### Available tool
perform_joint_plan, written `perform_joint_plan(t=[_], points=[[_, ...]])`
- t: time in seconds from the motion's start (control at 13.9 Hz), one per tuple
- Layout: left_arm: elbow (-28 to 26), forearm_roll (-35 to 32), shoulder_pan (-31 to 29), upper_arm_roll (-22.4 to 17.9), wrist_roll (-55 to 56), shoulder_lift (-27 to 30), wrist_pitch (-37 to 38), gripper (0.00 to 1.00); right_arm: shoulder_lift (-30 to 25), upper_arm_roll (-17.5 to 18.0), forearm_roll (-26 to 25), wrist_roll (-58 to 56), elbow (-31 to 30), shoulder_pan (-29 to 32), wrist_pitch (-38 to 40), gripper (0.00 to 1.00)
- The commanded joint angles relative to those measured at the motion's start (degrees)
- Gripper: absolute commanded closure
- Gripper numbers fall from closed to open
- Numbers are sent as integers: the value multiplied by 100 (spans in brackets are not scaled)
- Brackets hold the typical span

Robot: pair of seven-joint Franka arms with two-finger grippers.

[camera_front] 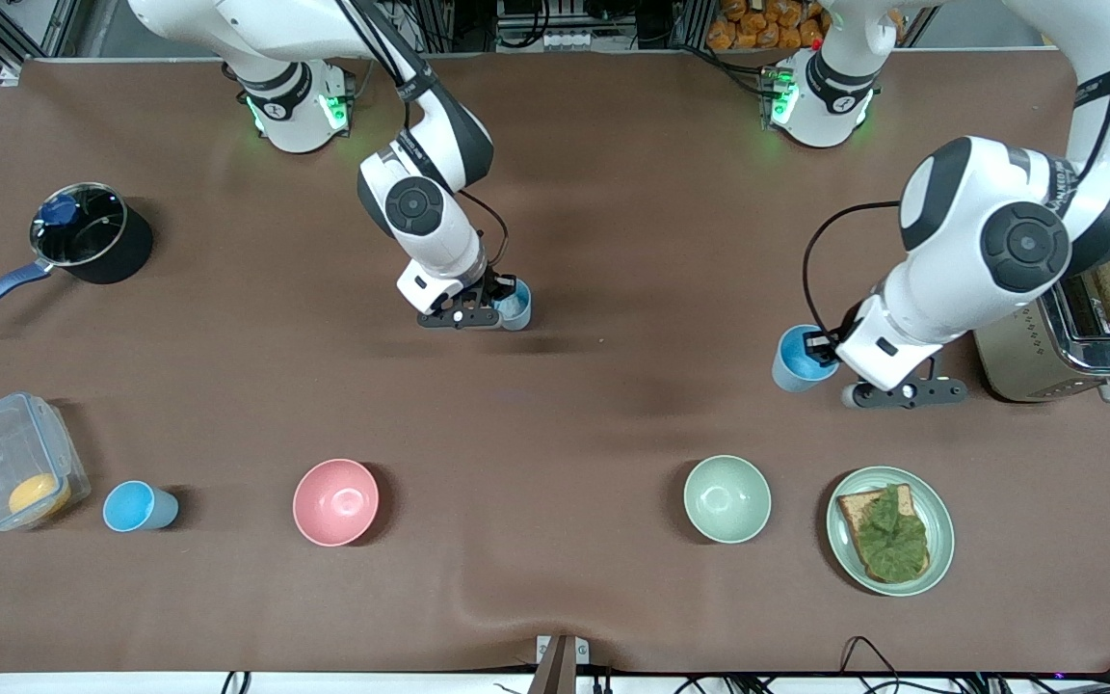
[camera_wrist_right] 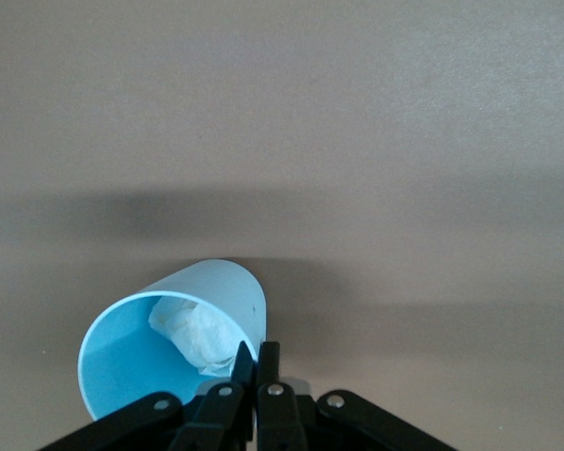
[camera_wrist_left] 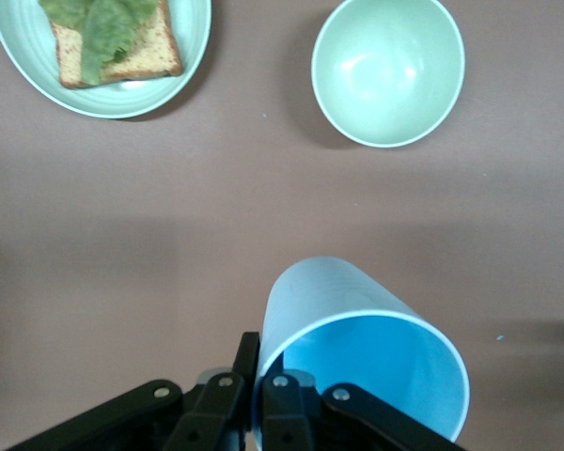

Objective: Stack blue cups with both arms
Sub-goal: 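Carry the right cup to the middle while the left gripper follows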

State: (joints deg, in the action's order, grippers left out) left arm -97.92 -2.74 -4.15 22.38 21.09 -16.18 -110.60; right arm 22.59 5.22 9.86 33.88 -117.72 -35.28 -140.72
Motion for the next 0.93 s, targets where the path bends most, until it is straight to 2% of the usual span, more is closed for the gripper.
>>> perform_joint_plan(t=[0.0, 0.07, 0.22, 0.36, 0.65, 0.86], points=[[141, 89, -25, 99, 132, -43, 136, 100, -9, -83, 69, 119, 21, -102, -44, 65], [141, 89, -42, 161, 141, -34, 136, 100, -18, -83, 69, 110, 38, -49, -35, 46], [141, 89, -51, 205, 150, 1, 136, 100, -175, -83, 69, 57, 143, 73, 79, 0], [141, 98, -60, 310, 167, 27, 144, 100, -386, -92, 69, 22, 371, 267, 683, 0], [299, 124, 71, 468, 675, 2, 188, 100, -405, -127, 69, 31, 1740, 863, 2765, 0], [387, 142, 334, 600, 1492, -69, 180, 100, -641, -127, 7, -91, 2086, 1338, 3120, 0]])
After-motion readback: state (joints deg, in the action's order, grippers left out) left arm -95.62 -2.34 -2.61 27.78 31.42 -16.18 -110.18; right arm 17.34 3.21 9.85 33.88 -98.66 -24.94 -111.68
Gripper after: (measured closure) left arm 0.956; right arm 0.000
